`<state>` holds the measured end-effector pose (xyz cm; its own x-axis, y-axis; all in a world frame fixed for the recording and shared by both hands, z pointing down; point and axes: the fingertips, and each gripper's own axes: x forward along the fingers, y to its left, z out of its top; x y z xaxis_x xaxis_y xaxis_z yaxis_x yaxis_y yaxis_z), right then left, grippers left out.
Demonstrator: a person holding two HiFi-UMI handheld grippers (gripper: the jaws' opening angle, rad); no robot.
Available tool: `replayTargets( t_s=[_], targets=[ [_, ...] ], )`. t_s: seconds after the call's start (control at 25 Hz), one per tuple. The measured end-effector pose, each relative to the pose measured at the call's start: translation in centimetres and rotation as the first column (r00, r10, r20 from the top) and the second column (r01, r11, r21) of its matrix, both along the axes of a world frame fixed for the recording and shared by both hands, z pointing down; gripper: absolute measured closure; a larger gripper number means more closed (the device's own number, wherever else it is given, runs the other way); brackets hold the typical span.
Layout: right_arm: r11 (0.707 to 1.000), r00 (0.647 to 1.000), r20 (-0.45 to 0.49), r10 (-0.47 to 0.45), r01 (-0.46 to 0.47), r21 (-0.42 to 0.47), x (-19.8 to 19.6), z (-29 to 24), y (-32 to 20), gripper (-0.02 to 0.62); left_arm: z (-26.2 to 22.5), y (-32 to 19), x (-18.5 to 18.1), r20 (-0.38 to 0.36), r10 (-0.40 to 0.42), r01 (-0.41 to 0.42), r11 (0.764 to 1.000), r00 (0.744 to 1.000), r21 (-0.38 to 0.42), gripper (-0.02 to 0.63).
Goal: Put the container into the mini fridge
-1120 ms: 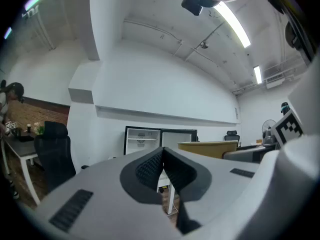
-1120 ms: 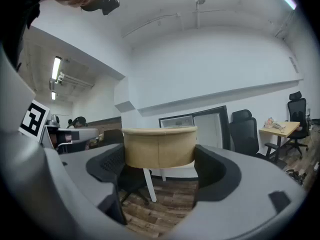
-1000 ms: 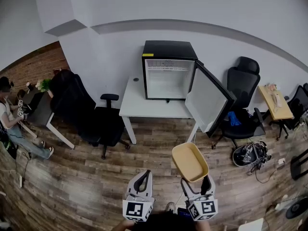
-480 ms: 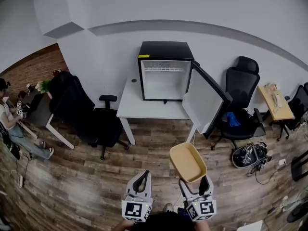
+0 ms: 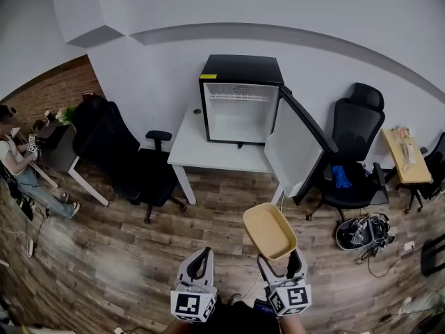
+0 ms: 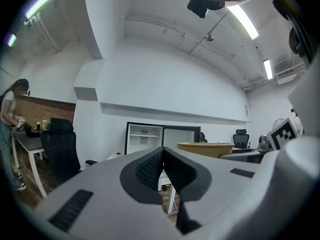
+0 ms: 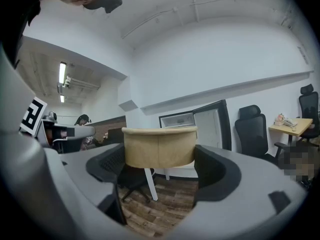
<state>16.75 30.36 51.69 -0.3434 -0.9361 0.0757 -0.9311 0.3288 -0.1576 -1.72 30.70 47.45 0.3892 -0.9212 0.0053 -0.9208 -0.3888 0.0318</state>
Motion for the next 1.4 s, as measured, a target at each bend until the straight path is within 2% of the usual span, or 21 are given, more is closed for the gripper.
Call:
replayTargets(
  t_s=[0.16,0.32,0.48,0.64,1.0,1.16,1.4],
  targets=[
    [1.000,1.000,0.016,-0.017,0.017,-0.006,-0.2,0.0,-2.7,0.161,0.0,-2.3,-0.1,0.011,-0.024,0.024,1.000,1.000,-0.006,0.598],
    [1.000,0.999,0.024,-0.022,0.023,-0.003,-0.9,0.3,-6.8,0.161,-0.1,-6.8,-0.1,-0.013,-0.040,0.040,0.999,0.999,-0.006,0.598],
    [1.000,1.000,0.014,-0.012,0.011,0.006,-1.9,0.1,-11.8,0.161,-0.2,-12.5,0.1,0.001,0.001,-0.001,1.000,1.000,0.025,0.598],
    [1.000,1.000,0.001,0.021,-0.021,0.008,-3.0,-0.5,-17.9,0.161,0.0,-19.1,-0.3,-0.004,0.055,-0.055,0.998,0.998,0.019,0.598],
    [0.993,0.993,-0.024,0.116,-0.116,0.002,-6.7,-1.2,-32.6,0.161,-1.4,-33.3,-4.5,-0.034,0.145,-0.146,0.989,0.989,-0.018,0.598],
    [0.989,0.989,-0.033,0.146,-0.145,0.018,-8.1,-1.6,-37.8,0.161,-1.5,-38.0,-6.1,-0.030,0.165,-0.165,0.986,0.986,-0.012,0.598],
    [0.985,0.984,-0.040,0.171,-0.170,0.025,-8.5,-1.9,-42.4,0.161,-1.5,-42.2,-7.1,-0.047,0.171,-0.173,0.985,0.984,-0.029,0.598]
  ],
)
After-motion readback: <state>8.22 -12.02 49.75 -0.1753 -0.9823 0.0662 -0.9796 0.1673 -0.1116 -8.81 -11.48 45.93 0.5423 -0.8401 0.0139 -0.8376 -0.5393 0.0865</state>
